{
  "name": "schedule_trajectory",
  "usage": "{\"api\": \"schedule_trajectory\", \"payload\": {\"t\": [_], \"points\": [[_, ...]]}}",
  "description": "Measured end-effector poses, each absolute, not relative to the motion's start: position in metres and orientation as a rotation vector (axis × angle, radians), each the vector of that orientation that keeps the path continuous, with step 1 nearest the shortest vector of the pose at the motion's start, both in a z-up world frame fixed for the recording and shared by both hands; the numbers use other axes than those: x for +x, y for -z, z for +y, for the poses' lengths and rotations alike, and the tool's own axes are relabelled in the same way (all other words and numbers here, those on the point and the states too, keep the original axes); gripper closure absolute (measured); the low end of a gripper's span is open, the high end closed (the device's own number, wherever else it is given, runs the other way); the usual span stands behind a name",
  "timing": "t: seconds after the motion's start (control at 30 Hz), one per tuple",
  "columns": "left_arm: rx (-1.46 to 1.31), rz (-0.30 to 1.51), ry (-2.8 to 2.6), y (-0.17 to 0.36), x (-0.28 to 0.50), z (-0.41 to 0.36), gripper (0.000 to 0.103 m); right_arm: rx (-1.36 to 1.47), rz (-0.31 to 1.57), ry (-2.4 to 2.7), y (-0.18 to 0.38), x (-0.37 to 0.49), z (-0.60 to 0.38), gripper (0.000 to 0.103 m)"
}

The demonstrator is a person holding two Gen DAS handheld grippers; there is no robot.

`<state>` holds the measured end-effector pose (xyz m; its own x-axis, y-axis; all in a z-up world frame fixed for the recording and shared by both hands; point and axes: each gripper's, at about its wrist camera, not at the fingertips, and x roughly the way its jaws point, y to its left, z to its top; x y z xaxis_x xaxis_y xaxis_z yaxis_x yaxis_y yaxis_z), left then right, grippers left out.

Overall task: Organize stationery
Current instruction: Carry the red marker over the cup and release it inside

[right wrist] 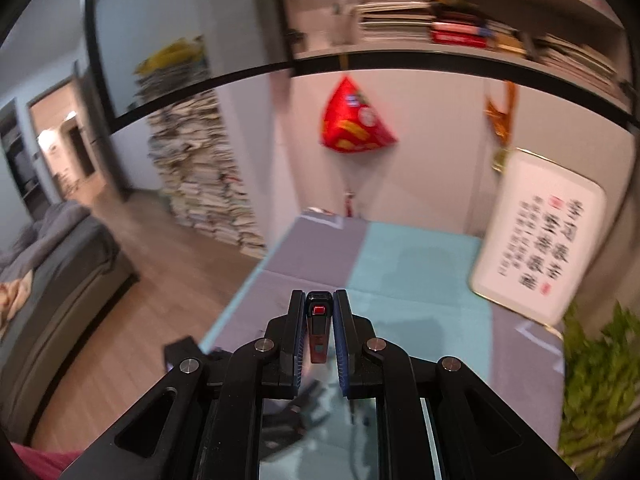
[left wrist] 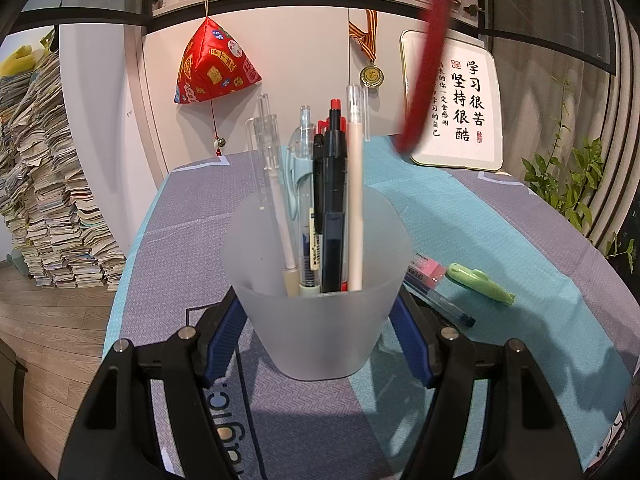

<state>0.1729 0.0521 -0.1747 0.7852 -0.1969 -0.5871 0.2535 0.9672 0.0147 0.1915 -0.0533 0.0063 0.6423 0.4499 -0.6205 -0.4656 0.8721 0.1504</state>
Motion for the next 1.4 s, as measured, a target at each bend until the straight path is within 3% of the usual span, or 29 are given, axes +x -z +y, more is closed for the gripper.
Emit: {"api": "schedule_trajectory", "payload": {"t": [0.6,1.4], "points": [[0.095,0.622,0.243,0.175,0.173,0.052,0.034,-0.111,0.881,-0.596,0.052,0.225,0.003,0.089],[0.095,0.622,0.243,0.175,0.173,0.052,0.034,-0.085,0.974,-0.603,0.073,0.235,0.005,0.089]]}}
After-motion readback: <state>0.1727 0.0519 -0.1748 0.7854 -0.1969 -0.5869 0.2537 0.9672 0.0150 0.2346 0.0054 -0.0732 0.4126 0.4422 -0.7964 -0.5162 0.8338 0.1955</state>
